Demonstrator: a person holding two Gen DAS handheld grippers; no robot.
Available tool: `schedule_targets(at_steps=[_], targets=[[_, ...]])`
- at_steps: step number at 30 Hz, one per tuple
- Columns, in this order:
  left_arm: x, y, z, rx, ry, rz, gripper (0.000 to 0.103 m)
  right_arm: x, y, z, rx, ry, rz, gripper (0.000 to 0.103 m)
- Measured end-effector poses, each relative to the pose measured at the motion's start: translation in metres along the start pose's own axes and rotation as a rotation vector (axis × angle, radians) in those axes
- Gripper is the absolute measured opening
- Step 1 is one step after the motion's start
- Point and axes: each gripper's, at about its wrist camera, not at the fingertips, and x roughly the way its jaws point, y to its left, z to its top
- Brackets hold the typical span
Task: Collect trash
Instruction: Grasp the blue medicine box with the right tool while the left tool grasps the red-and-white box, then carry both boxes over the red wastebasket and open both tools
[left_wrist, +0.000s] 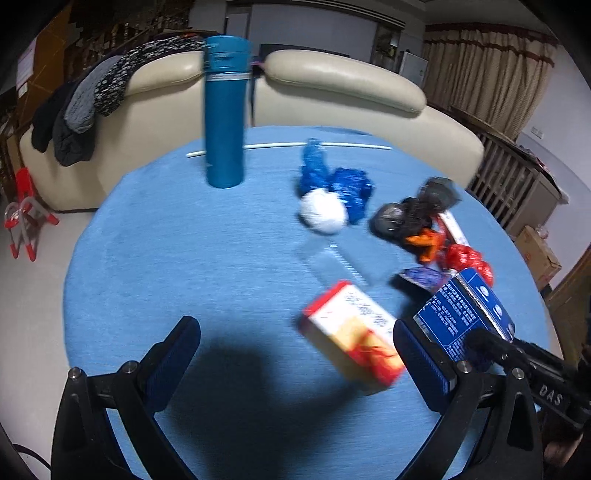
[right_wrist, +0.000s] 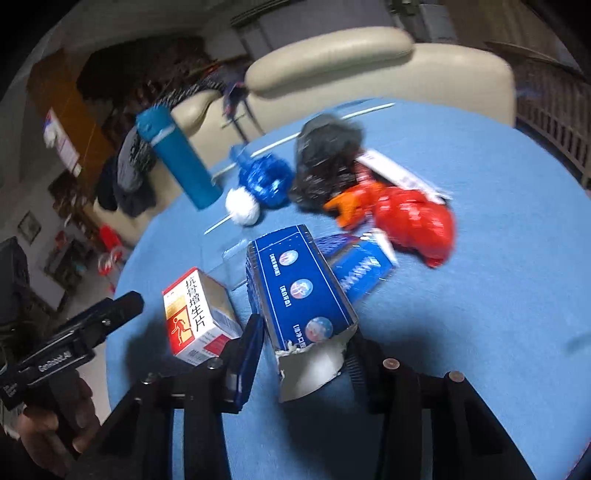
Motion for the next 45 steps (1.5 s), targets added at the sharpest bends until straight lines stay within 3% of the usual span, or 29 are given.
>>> schedule_targets(at_steps=[9,13,14,15,17,21,30,45], targets=[[0.033,-0.044,-0.002,0.004,0.062,0.056,0.103,-0.058,-0.024,-0.011,0.088,-0.12,-0.061,0.046],[0.053,-0.051,-0.007,0.007,0.092,0.124,0.103,-0.063,-0.027,-0.014,0.097,-0.136,-0.066,0.046],[0.056,-0.049,-0.008,0.003,0.1,0.135,0.101,-0.063,-0.028,-0.014,0.098,-0.136,-0.066,0.046],[0.059,-0.045,-0.01,-0.004,0.112,0.131,0.085,-0.065,-0.029,-0.015,0.103,-0.138,-0.064,0.046],[0.064,-0.037,-0.015,-0.031,0.154,0.084,0.062,-0.067,-0.029,-0.018,0.102,-0.141,-0.064,0.046],[0.056,-0.029,-0.021,-0.02,0.149,0.05,0.054,-0.068,-0.029,-0.023,0.107,-0.146,-0.066,0.046],[0.018,-0.052,-0.033,0.105,0.08,-0.067,0.054,-0.094,-0.048,-0.042,0.176,-0.177,-0.136,0.046],[-0.026,-0.164,-0.038,0.394,0.024,-0.325,0.054,-0.188,-0.134,-0.101,0.388,-0.286,-0.444,0.046]])
